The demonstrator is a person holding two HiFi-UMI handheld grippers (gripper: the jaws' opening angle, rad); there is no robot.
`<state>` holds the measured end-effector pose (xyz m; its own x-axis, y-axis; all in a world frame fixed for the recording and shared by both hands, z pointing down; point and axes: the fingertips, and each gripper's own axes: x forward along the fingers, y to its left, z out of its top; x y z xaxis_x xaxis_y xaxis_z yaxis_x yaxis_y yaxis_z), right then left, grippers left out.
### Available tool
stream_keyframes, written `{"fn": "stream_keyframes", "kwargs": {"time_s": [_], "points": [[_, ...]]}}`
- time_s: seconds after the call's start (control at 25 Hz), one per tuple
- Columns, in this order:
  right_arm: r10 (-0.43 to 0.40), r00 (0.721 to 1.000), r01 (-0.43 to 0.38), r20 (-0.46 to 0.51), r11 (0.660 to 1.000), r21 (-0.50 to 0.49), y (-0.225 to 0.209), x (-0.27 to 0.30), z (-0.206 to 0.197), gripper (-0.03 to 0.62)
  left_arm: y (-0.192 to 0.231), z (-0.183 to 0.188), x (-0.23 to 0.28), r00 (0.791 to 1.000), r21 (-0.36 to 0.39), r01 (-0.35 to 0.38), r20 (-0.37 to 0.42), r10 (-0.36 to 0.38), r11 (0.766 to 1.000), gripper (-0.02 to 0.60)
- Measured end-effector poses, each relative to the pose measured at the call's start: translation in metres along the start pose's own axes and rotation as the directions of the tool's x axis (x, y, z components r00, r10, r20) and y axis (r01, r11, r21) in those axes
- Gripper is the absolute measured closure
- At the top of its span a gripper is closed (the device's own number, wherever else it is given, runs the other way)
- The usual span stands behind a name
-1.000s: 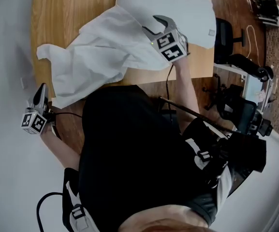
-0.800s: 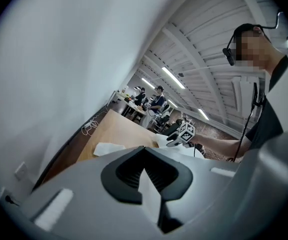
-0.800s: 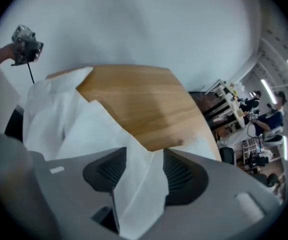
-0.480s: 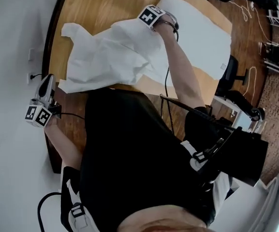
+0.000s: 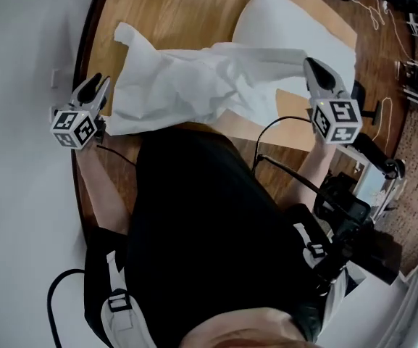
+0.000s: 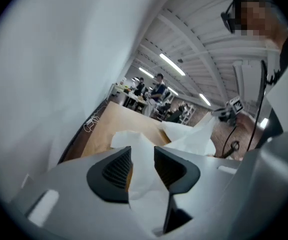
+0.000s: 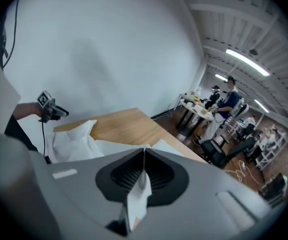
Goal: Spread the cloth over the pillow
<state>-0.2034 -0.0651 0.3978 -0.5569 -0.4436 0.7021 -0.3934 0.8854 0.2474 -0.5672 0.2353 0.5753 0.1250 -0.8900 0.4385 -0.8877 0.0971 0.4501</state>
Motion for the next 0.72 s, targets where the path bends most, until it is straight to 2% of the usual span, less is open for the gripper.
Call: {"fn": "stream_keyframes", "kwargs": {"time_s": [0.08,0.12,0.16,0.2,0.24,0.28,0.32,0.36,0.4,0.44,0.48,0.52,0.64,0.72], "points": [[-0.066,0.997,0.062,0.044,0.994,0.085,-0.018,-0.053,-0.015,0.580,-0.005,-0.014,0.049,0.987,0.124,0.026,-0.158,-0.006,0.992,0.422],[-0.094,0.994,0.087,0.059,0.990,0.111,-0.026,-0.072,-0.024,0.581,-0.010,-0.029,0.074,0.968,0.187,0.053,-0.252,-0.004,0.981,0.413],[-0.121,0.990,0.112,0.068,0.985,0.130,-0.033,-0.088,-0.033,0.582,-0.018,-0.050,0.096,0.934,0.243,0.097,-0.356,-0.004,0.965,0.411],[-0.158,0.985,0.146,0.067,0.978,0.147,-0.041,-0.103,-0.043,0.582,-0.026,-0.073,0.112,0.886,0.286,0.156,-0.463,-0.006,0.945,0.430],[-0.209,0.976,0.197,0.056,0.966,0.167,-0.051,-0.121,-0.056,0.582,-0.035,-0.095,0.120,0.828,0.317,0.220,-0.560,-0.005,0.923,0.486],[-0.272,0.962,0.261,0.035,0.947,0.188,-0.063,-0.141,-0.071,0.582,-0.043,-0.112,0.121,0.771,0.331,0.274,-0.637,-0.001,0.903,0.520],[-0.340,0.940,0.331,0.007,0.920,0.208,-0.078,-0.163,-0.088,0.582,-0.050,-0.126,0.115,0.721,0.323,0.313,-0.693,-0.002,0.893,0.535],[-0.402,0.915,0.397,-0.026,0.889,0.227,-0.095,-0.185,-0.107,0.582,-0.057,-0.138,0.106,0.679,0.294,0.343,-0.734,-0.019,0.892,0.536],[-0.451,0.890,0.453,-0.064,0.857,0.247,-0.111,-0.204,-0.129,0.582,-0.065,-0.146,0.097,0.647,0.252,0.368,-0.760,-0.052,0.895,0.536],[-0.486,0.868,0.495,-0.104,0.827,0.268,-0.124,-0.221,-0.153,0.582,-0.071,-0.150,0.089,0.634,0.206,0.380,-0.768,-0.092,0.902,0.535],[-0.507,0.850,0.525,-0.143,0.800,0.291,-0.133,-0.234,-0.178,0.582,-0.073,-0.148,0.086,0.644,0.164,0.373,-0.754,-0.127,0.913,0.530],[-0.518,0.837,0.547,-0.179,0.776,0.314,-0.139,-0.243,-0.202,0.582,-0.072,-0.139,0.085,0.675,0.131,0.347,-0.722,-0.150,0.929,0.495],[-0.523,0.809,0.588,-0.269,0.725,0.358,-0.148,-0.258,-0.264,0.582,-0.055,-0.096,0.084,0.800,0.074,0.223,-0.583,-0.139,0.972,0.471],[-0.506,0.805,0.593,-0.311,0.710,0.379,-0.152,-0.256,-0.298,0.582,-0.045,-0.062,0.092,0.862,0.065,0.164,-0.494,-0.110,0.984,0.471]]}}
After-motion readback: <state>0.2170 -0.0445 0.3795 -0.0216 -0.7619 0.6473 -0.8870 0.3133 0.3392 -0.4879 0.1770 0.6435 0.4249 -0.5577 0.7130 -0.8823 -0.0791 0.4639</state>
